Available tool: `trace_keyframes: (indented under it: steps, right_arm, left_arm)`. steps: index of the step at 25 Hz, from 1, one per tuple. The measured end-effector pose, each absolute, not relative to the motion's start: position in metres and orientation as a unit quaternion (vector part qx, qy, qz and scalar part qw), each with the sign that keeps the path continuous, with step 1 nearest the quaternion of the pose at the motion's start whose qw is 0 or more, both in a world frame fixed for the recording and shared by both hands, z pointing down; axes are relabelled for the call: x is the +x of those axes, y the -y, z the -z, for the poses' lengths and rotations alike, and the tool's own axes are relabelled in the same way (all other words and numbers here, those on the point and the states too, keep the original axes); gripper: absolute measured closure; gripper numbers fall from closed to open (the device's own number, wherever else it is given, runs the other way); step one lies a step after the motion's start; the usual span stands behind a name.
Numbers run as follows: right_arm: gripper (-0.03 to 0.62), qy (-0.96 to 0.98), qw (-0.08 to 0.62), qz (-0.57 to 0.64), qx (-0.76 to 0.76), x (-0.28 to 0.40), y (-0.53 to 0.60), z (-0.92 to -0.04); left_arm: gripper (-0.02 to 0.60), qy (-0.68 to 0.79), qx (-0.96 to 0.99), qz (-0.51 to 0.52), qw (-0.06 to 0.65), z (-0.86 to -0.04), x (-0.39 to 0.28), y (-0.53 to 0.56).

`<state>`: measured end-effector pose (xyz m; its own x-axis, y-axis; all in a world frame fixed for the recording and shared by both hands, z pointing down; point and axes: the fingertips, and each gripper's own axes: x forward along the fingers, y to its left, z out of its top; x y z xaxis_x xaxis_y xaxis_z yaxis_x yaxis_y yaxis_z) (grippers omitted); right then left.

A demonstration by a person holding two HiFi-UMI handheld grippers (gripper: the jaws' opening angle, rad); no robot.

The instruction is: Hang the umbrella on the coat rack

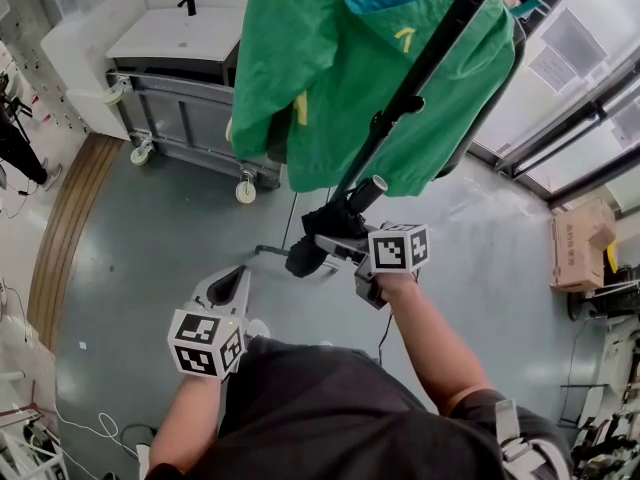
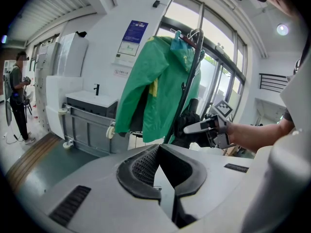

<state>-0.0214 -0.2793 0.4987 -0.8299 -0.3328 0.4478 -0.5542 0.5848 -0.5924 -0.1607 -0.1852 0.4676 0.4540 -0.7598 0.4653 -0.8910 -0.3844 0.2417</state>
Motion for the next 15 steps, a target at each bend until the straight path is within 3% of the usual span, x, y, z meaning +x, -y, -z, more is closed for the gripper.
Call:
trace_keyframes:
  steps: [15]
  right_arm:
    - [0.365, 0.858, 0.099, -0.459, 0.208, -0.004, 0.28, -0.479]
  left_arm:
    - [0.566, 0.499, 0.823, -0.141, 0.233, -0.468, -0.158, 0.177]
